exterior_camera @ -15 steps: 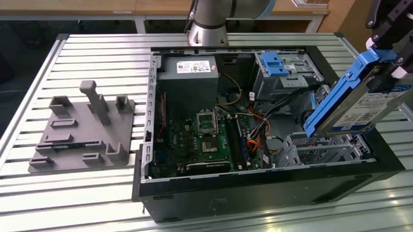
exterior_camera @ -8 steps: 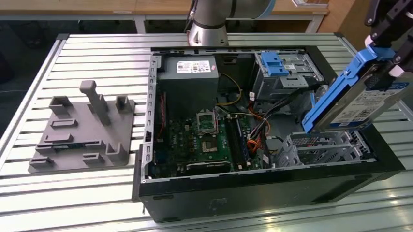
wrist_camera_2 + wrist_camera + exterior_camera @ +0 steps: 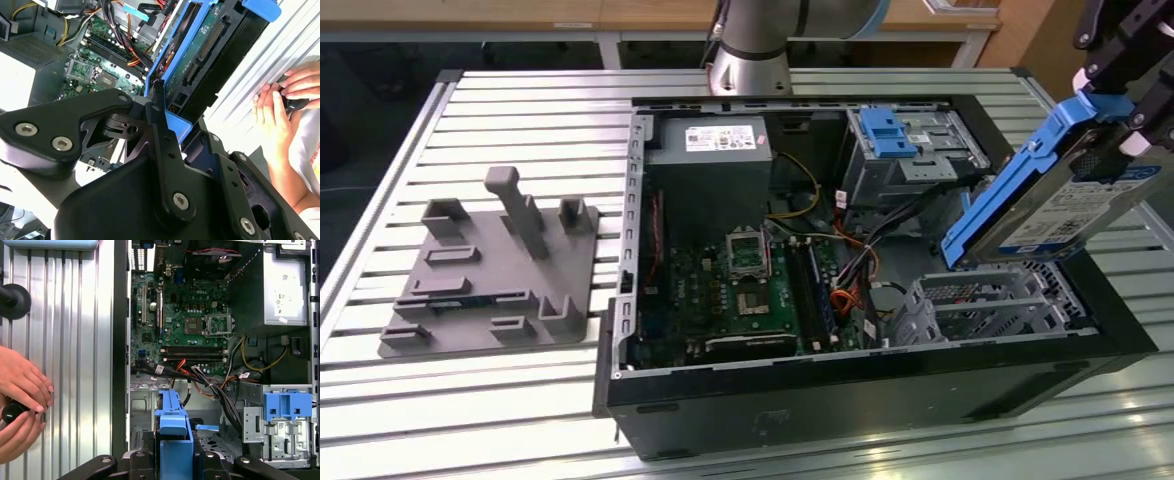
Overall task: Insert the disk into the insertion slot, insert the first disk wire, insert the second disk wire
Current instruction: 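Insert the disk into the insertion slot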
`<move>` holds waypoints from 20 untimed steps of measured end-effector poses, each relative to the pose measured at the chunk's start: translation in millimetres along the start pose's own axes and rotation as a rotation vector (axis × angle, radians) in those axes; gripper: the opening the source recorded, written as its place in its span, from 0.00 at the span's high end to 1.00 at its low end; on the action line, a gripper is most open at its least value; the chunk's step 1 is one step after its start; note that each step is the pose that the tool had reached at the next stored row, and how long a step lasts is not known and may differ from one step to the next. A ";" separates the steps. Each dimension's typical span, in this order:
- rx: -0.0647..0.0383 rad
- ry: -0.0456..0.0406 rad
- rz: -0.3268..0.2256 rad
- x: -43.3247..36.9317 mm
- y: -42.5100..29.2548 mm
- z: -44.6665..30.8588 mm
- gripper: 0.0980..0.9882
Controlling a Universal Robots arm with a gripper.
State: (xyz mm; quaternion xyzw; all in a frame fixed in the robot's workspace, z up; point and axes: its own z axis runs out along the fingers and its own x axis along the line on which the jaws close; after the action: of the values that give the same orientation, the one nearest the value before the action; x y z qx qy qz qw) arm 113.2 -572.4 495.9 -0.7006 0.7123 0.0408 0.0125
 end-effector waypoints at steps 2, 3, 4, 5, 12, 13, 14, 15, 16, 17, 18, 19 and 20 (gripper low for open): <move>0.000 -0.0001 0.000 0.0 0.0 0.0 0.70; 0.000 -0.0001 0.000 0.0 -0.2 0.1 0.70; 0.000 -0.0002 0.000 0.0 -0.5 0.2 0.70; 0.000 -0.0003 0.000 0.0 -1.1 0.3 0.70; 0.000 -0.0001 0.000 0.0 -4.8 1.7 0.70; 0.000 -0.0003 0.000 0.0 -4.9 2.2 0.70; 0.000 -0.0004 0.000 -0.1 -5.0 2.7 0.70; 0.000 -0.0003 0.000 -0.4 -5.1 3.1 0.70; 0.000 -0.0003 0.000 -0.9 -5.1 3.6 0.70; 0.000 -0.0003 0.000 -1.4 -5.2 4.1 0.70; 0.000 -0.0002 0.000 -2.2 -5.3 4.7 0.70; 0.000 -0.0001 0.000 -3.1 -5.4 5.2 0.70; 0.000 -0.0002 0.000 -3.9 -5.5 5.9 0.70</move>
State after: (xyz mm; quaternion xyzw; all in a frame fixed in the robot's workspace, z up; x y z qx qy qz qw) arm 118.5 -568.1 490.1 -0.7006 0.7123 0.0409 0.0126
